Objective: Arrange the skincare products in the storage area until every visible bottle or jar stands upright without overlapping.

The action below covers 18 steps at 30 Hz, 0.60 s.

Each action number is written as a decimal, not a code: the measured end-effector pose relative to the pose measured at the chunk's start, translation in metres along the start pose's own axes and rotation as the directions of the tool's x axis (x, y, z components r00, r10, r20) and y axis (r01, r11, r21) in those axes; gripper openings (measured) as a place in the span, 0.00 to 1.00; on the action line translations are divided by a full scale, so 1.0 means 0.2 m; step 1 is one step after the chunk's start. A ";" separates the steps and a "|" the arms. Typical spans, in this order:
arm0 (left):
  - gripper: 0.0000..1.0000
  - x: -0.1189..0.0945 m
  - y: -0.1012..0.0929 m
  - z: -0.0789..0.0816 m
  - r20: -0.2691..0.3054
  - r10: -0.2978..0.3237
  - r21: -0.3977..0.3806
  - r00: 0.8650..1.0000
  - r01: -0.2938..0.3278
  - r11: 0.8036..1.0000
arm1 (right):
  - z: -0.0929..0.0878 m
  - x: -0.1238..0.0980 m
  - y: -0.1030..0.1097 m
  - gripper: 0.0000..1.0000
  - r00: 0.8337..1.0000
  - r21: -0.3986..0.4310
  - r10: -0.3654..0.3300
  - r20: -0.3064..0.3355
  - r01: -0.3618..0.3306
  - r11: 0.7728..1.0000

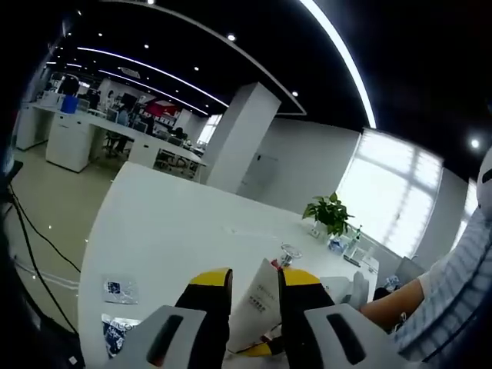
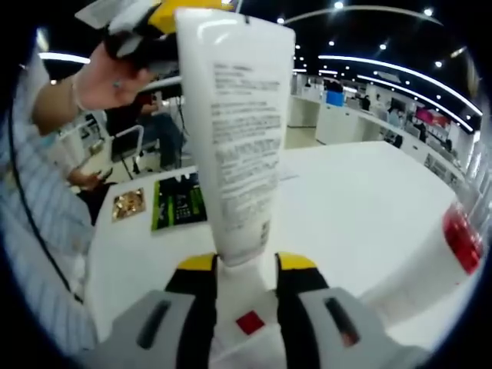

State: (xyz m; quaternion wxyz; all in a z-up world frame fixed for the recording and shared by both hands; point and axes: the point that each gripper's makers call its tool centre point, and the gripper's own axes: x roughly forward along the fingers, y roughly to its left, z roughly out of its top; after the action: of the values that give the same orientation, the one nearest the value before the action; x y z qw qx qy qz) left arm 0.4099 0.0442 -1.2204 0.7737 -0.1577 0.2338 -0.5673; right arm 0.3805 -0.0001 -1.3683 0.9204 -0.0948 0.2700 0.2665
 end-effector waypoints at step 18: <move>0.23 -0.09 0.16 -0.25 -0.036 0.112 -0.025 0.993 -0.113 0.993 | 0.21 -0.15 0.01 0.39 0.969 0.175 -0.180 0.170 0.150 0.973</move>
State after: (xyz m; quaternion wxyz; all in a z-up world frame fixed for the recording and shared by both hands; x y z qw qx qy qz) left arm 0.4033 0.0727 -1.2755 0.7980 -0.1449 0.2634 -0.5224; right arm 0.3771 0.0016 -1.3175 0.9651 -0.0172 0.1952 0.1740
